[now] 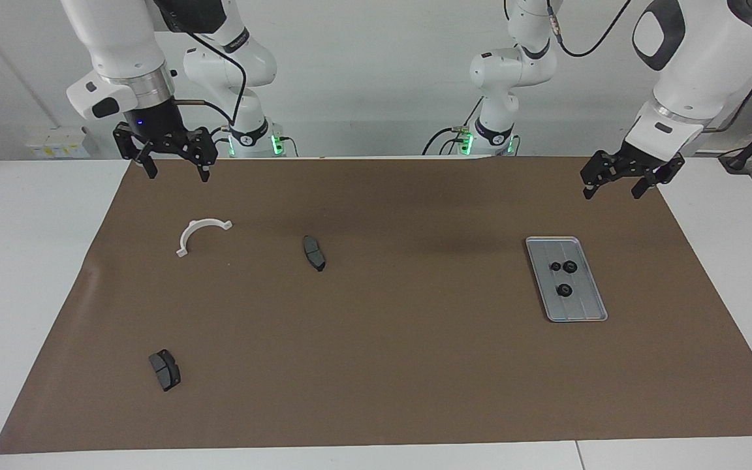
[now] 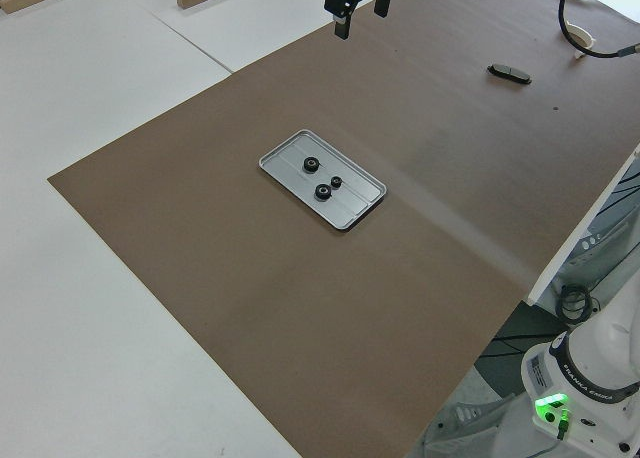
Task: Place bearing gear from tray to pile
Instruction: 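Lower the left gripper into the metal tray and grasp a black gear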
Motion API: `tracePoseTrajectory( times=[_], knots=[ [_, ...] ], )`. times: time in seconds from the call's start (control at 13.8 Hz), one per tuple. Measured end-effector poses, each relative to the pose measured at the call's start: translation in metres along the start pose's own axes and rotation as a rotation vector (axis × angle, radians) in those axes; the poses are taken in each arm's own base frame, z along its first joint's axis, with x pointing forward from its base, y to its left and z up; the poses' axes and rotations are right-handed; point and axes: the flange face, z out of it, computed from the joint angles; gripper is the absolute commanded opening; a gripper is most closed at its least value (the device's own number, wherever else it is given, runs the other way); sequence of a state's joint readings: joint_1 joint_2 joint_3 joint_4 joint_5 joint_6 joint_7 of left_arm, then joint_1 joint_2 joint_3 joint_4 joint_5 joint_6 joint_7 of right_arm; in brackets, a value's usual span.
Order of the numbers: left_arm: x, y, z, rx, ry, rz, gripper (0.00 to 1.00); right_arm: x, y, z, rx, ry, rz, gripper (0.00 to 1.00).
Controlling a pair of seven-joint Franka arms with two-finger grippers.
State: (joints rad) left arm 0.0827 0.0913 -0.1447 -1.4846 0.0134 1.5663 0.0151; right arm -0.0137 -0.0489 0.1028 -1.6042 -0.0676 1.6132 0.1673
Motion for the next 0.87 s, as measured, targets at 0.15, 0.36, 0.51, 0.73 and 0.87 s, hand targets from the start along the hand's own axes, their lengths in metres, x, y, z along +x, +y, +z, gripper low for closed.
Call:
tracePoseTrajectory(
  times=[0.15,0.36,0.51,0.73,0.87],
  knots=[
    [0.000,0.000,0.000,0.000,0.000,0.002,1.00,0.003,-0.001,0.001,0.011,-0.003,0.000,1.00],
    [0.000,-0.002,0.006,0.000,-0.012,0.011,1.00,0.005,-0.004,0.005,0.030,-0.016,0.001,1.00],
    [0.005,-0.004,0.034,-0.001,-0.017,0.042,1.00,0.005,-0.005,0.009,0.035,-0.026,-0.001,1.00],
    [0.017,-0.012,0.107,-0.005,-0.019,0.046,1.00,0.005,-0.006,0.010,0.035,-0.029,-0.002,1.00],
    [0.023,-0.016,0.158,-0.010,-0.019,0.042,1.00,0.005,-0.006,0.011,0.035,-0.030,-0.003,1.00]
  ],
)
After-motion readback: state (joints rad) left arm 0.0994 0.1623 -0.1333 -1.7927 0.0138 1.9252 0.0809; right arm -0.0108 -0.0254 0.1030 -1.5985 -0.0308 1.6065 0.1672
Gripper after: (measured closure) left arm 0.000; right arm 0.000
